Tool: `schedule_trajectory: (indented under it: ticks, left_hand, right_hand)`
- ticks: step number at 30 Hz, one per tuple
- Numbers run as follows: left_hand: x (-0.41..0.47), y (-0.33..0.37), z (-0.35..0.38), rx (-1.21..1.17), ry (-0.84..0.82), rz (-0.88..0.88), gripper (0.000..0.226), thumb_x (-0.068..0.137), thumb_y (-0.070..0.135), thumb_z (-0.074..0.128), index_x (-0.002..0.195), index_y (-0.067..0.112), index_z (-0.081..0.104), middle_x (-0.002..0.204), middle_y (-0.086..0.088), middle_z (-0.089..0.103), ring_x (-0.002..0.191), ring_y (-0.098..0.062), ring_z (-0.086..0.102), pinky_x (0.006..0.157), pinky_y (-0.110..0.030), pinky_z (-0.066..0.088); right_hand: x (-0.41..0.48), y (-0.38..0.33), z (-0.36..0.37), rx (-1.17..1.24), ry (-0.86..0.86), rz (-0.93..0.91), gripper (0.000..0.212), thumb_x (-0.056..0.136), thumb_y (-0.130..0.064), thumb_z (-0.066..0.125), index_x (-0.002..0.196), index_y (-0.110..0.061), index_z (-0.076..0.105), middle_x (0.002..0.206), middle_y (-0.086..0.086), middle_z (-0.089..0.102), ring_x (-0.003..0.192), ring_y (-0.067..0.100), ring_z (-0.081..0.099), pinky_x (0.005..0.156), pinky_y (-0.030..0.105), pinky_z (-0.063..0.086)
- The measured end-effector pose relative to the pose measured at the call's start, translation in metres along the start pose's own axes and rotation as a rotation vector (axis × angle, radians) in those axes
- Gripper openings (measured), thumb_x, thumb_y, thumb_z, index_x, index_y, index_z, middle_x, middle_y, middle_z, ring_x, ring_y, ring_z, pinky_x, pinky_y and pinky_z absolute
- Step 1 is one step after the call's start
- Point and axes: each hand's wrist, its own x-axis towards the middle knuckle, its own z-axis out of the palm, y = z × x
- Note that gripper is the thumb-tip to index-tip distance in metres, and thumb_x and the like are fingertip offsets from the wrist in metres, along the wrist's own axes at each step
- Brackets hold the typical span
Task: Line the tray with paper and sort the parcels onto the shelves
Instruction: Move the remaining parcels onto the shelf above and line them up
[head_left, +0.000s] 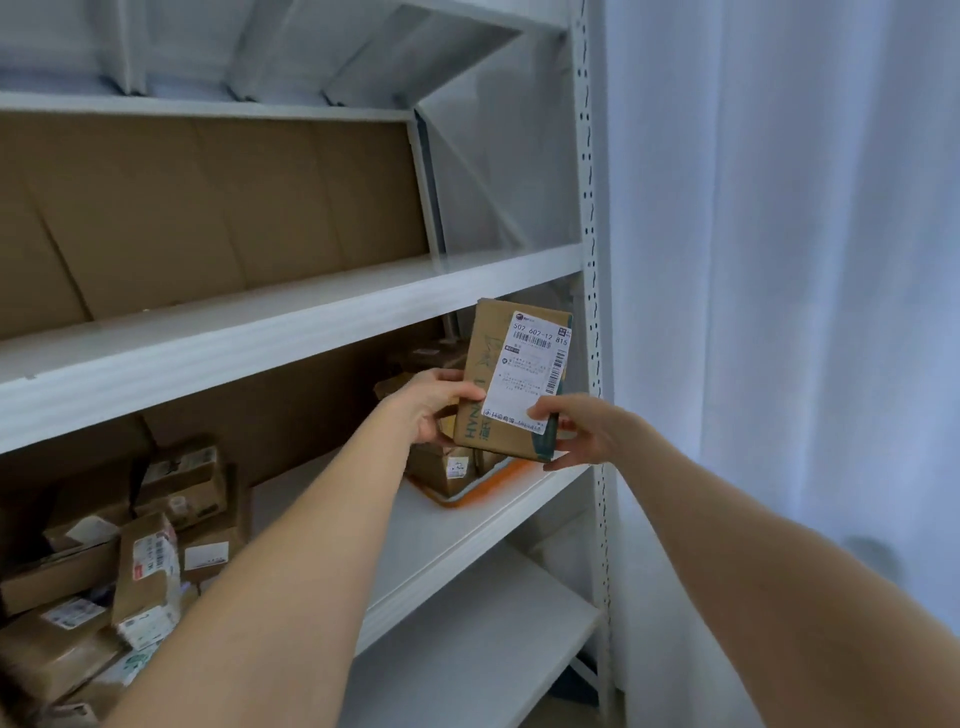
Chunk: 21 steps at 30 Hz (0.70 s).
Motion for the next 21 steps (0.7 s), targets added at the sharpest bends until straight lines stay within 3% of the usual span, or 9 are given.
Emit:
schedule_trajectory:
  ticks: [1, 4, 7, 11, 14, 16, 18, 21]
  left_hand:
    - [0.0, 0.009, 0.006, -0.004, -0.01, 0.027, 0.036, 0.077, 0.001, 0.071, 0.103, 0.021, 0.055, 0.104, -0.009, 0.063, 0.093, -0.026, 0.06, 0.078, -0.056, 0.051]
    - [-0.002, 0.039, 0.023, -0.024, -0.032, 0.112, 0.047, 0.078, 0.0, 0.07, 0.116, 0.02, 0.05, 0.103, -0.01, 0.064, 0.093, -0.026, 0.06, 0.07, -0.053, 0.052]
    - [-0.003, 0.07, 0.039, -0.06, -0.057, 0.196, 0.041, 0.079, 0.0, 0.069, 0.111, 0.018, 0.05, 0.104, -0.01, 0.064, 0.099, -0.028, 0.059, 0.077, -0.055, 0.051]
    - [-0.004, 0.11, 0.051, -0.122, -0.045, 0.302, 0.04, 0.082, 0.002, 0.068, 0.115, 0.017, 0.051, 0.098, -0.006, 0.064, 0.093, -0.021, 0.059, 0.073, -0.052, 0.051]
    - [-0.004, 0.136, 0.046, -0.138, -0.009, 0.35, 0.037, 0.085, 0.006, 0.067, 0.117, 0.015, 0.052, 0.101, -0.004, 0.063, 0.093, -0.021, 0.06, 0.065, -0.048, 0.053]
    - [0.0, 0.151, 0.038, -0.141, 0.005, 0.375, 0.036, 0.087, 0.006, 0.065, 0.119, 0.016, 0.051, 0.107, -0.005, 0.063, 0.094, -0.022, 0.06, 0.061, -0.047, 0.054]
    - [0.008, 0.165, 0.029, -0.137, 0.017, 0.398, 0.034, 0.089, 0.006, 0.062, 0.119, 0.019, 0.05, 0.11, -0.006, 0.063, 0.097, -0.025, 0.061, 0.067, -0.051, 0.055]
    - [0.026, 0.183, 0.016, -0.121, 0.056, 0.414, 0.03, 0.092, 0.006, 0.057, 0.119, 0.018, 0.053, 0.099, -0.006, 0.065, 0.091, -0.028, 0.064, 0.075, -0.056, 0.055]
  right_hand:
    - [-0.004, -0.006, -0.004, 0.042, 0.025, -0.047, 0.024, 0.081, -0.004, 0.071, 0.097, -0.013, 0.056, 0.093, 0.009, 0.068, 0.084, 0.026, 0.066, 0.065, 0.05, 0.058]
    - [-0.016, -0.028, -0.011, 0.133, 0.168, -0.224, 0.028, 0.082, -0.007, 0.067, 0.104, -0.015, 0.052, 0.085, 0.004, 0.068, 0.077, 0.019, 0.065, 0.073, 0.043, 0.058]
    - [-0.021, -0.055, -0.015, 0.201, 0.313, -0.399, 0.045, 0.082, -0.012, 0.064, 0.122, -0.017, 0.044, 0.101, 0.005, 0.061, 0.084, 0.017, 0.06, 0.08, 0.043, 0.056]
    - [-0.021, -0.1, -0.014, 0.228, 0.408, -0.6, 0.057, 0.082, -0.018, 0.065, 0.135, -0.017, 0.043, 0.119, 0.006, 0.061, 0.095, 0.019, 0.062, 0.085, 0.04, 0.053]
    - [-0.013, -0.133, -0.007, 0.251, 0.43, -0.664, 0.066, 0.08, -0.024, 0.071, 0.137, -0.013, 0.039, 0.123, 0.007, 0.059, 0.106, 0.022, 0.062, 0.095, 0.044, 0.052]
    - [-0.004, -0.151, 0.0, 0.25, 0.431, -0.68, 0.063, 0.08, -0.028, 0.073, 0.133, -0.011, 0.043, 0.119, 0.006, 0.062, 0.103, 0.021, 0.063, 0.095, 0.043, 0.052]
    - [0.006, -0.169, 0.009, 0.256, 0.416, -0.699, 0.053, 0.083, -0.025, 0.07, 0.129, -0.013, 0.049, 0.117, 0.007, 0.065, 0.099, 0.02, 0.063, 0.089, 0.036, 0.053]
    - [0.025, -0.192, 0.02, 0.229, 0.389, -0.699, 0.051, 0.084, -0.019, 0.062, 0.133, -0.017, 0.051, 0.118, 0.006, 0.064, 0.103, 0.021, 0.062, 0.083, 0.033, 0.053]
